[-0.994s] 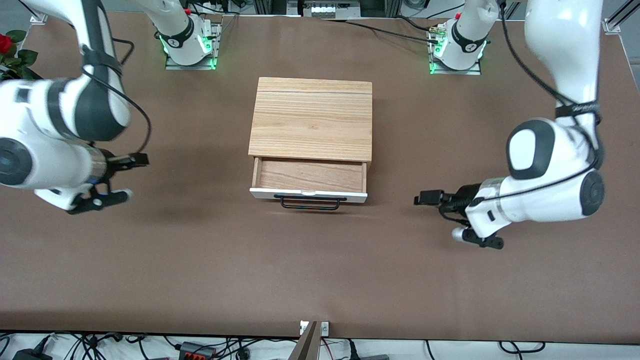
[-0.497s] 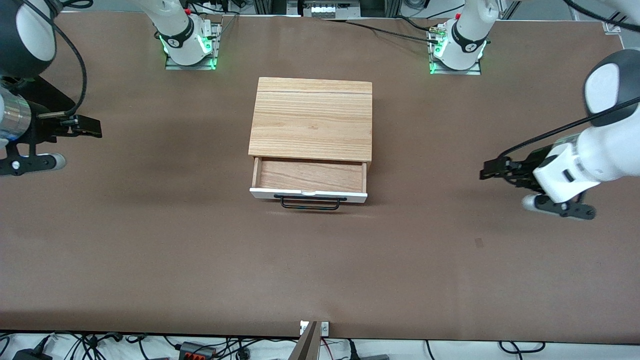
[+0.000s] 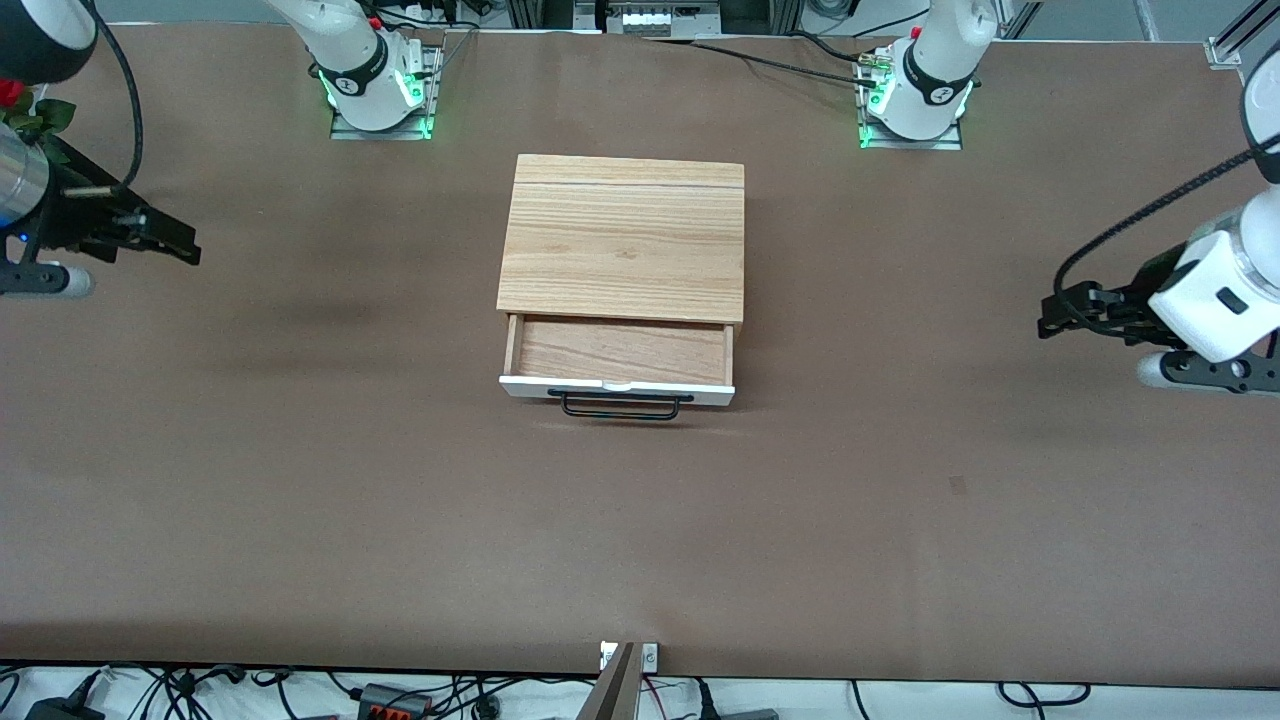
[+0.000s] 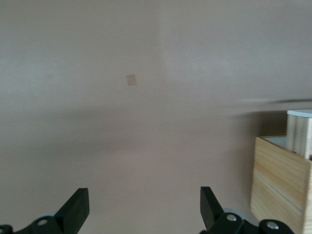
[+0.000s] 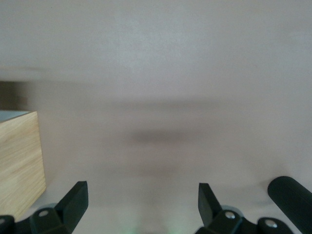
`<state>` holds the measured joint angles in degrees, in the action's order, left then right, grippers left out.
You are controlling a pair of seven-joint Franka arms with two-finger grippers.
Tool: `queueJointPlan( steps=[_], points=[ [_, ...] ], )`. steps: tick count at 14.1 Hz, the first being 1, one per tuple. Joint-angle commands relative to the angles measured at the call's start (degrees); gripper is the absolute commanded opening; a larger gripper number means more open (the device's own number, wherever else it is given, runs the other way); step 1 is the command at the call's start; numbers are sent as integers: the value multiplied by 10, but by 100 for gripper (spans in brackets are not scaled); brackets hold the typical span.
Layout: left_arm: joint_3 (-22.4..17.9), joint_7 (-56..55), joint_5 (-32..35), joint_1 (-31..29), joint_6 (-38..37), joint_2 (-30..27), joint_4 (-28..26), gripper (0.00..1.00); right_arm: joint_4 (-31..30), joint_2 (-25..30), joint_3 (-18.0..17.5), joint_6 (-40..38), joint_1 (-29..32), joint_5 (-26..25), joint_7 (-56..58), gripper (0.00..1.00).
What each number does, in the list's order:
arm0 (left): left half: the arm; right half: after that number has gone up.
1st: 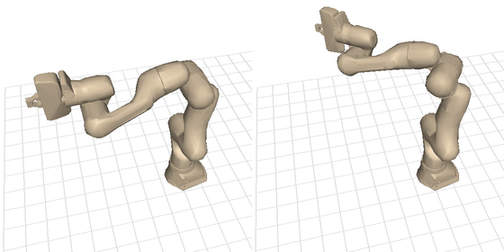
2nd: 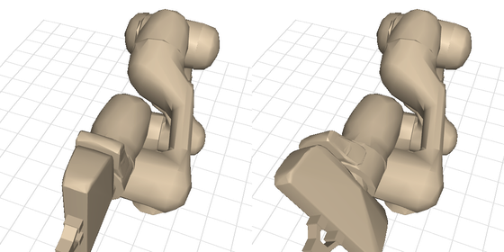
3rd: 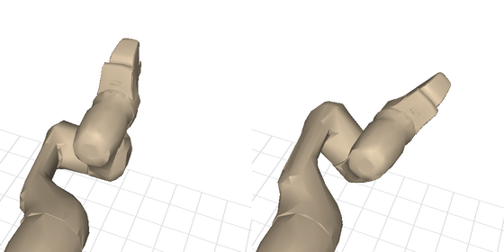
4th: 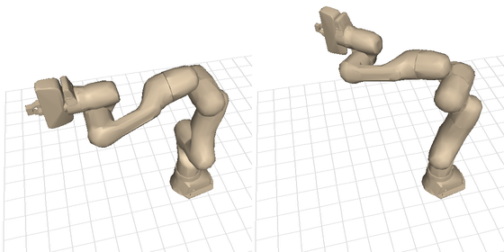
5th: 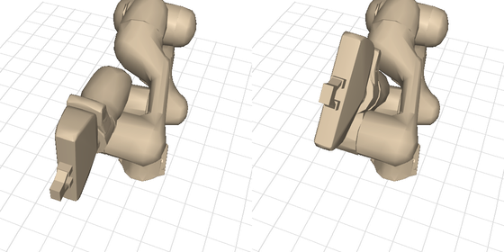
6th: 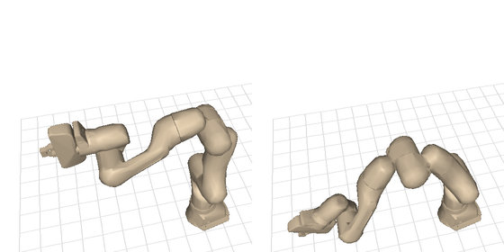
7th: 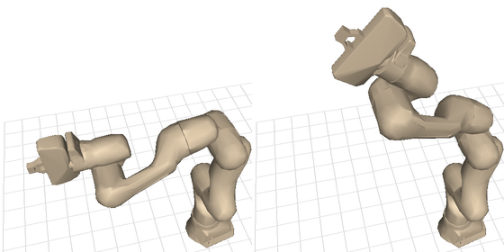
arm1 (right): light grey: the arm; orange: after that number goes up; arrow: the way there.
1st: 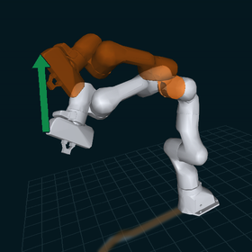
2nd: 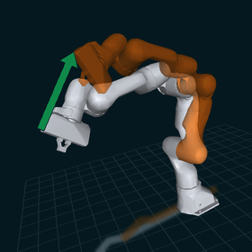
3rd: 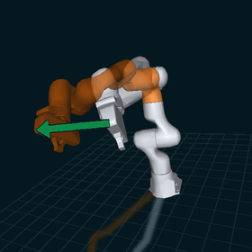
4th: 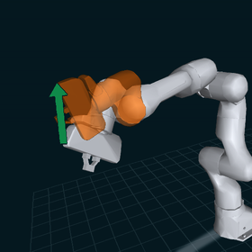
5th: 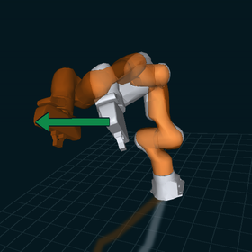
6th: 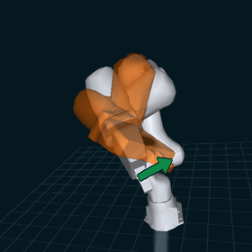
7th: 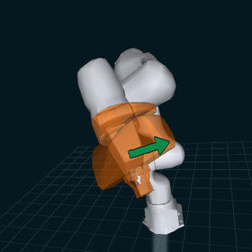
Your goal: Pull top drawer with both arms simultaneously
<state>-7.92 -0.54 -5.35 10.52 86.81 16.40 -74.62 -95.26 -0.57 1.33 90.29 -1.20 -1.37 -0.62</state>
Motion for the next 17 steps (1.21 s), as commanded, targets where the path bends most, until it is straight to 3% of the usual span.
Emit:
queueJointPlan(
  steps=[1, 5, 10, 17],
  points=[
    [19, -40, 19, 4, 16, -57, -79, 100, -14, 30, -14, 1, 14, -4, -19, 100],
    [36, -44, 23, 3, 75, -138, -204, 100, 3, 26, -14, -19, 10, -1, -21, 100],
    [37, -57, 26, -1, 85, -160, -239, 100, 4, 27, -9, -40, 15, 0, -24, 100],
    [34, -56, 37, -4, 94, -147, -229, 100, 3, 26, -7, -50, 38, 3, -23, 100]
  ],
)
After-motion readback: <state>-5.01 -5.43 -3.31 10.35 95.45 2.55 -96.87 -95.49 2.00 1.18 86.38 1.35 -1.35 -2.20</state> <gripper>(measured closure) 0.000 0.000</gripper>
